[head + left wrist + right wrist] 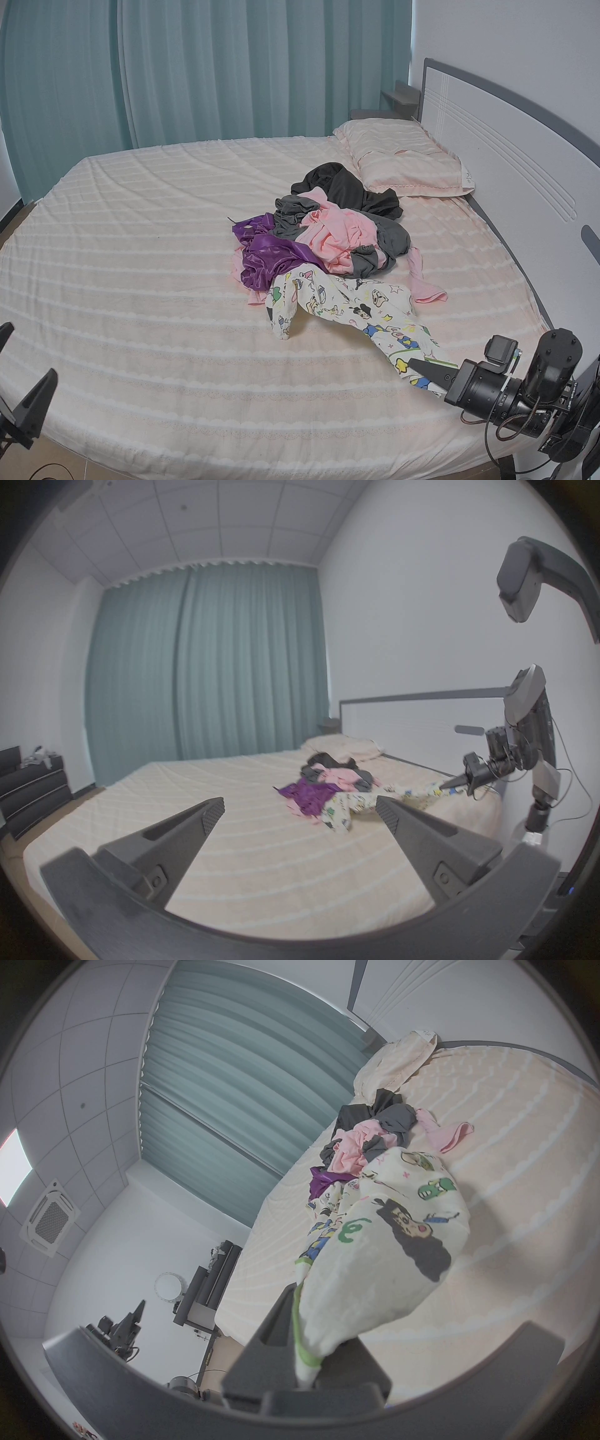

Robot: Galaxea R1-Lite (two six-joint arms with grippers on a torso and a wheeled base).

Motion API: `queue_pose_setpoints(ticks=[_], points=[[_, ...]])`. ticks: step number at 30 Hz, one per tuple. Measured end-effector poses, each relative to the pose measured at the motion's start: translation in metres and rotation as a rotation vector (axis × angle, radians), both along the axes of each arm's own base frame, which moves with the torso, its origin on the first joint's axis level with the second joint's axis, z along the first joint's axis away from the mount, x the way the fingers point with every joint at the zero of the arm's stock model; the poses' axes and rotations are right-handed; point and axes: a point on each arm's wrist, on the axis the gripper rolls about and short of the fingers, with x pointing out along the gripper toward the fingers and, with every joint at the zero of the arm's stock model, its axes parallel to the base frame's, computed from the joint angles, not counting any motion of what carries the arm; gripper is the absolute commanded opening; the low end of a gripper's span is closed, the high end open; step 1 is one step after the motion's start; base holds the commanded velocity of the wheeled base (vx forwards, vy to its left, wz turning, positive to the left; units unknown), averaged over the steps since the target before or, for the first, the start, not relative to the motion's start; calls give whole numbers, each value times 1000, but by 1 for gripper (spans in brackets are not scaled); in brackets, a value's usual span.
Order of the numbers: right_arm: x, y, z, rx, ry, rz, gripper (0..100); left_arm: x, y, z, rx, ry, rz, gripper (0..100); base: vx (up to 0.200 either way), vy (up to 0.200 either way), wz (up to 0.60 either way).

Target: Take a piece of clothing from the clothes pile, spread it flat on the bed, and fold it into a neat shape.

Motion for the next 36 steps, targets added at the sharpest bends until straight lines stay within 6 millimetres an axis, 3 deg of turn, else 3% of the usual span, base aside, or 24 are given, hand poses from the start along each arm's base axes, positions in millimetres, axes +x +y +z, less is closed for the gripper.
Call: queue_pose_setpoints(ticks=[6,14,26,36], points=[[-5,-3,10,35,-35,7,0,52,-10,9,41,174,-141,100,0,0,0],[-9,-6,19,62,-63,12,0,124,-49,-4,62,351,-233,100,0,0,0],[-12,-9,25,84,-83,25,0,211,-121,-71,127,564,-159,100,0,0,0],[-13,-10,28,93,-93,26,0,270,-166,-117,87,555,-41,100,0,0,0]])
